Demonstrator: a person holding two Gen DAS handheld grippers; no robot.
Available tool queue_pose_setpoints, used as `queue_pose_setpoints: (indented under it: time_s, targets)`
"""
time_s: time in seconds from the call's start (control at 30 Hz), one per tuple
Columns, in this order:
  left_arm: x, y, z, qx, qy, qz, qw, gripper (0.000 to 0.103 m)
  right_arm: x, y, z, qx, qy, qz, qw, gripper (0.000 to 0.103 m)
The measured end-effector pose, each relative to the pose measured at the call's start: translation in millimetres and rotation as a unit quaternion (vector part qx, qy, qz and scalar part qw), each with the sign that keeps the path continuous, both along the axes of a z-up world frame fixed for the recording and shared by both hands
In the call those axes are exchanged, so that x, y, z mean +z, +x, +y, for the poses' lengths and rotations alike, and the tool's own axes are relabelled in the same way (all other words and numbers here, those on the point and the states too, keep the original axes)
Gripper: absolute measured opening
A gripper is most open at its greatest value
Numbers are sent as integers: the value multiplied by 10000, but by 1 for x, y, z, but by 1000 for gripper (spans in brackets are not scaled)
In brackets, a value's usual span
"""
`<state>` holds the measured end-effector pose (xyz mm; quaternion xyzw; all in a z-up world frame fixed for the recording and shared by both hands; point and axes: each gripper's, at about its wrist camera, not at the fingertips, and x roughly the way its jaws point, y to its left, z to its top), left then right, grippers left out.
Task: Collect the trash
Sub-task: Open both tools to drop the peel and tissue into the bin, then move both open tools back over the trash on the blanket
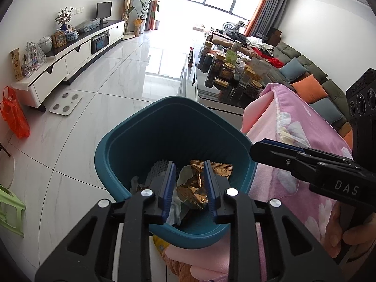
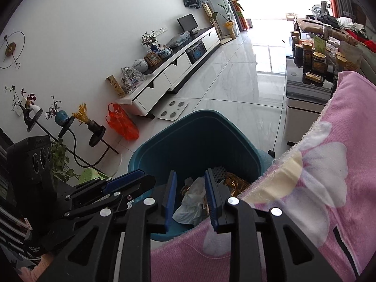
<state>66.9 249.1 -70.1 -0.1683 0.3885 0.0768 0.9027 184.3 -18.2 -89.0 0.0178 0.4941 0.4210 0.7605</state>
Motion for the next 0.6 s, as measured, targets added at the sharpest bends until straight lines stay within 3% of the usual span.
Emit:
queue_pose_setpoints:
  time_s: [0.33,0.6]
  targets:
    - [38,-29,-42,-327,479,-673,9960,51,29,-22,-47,-151,316,-329,9988,39]
    - [54,-44,-96,-897,543,-988,9896,76,46,-39,-114,-538,445,-545,9961,49]
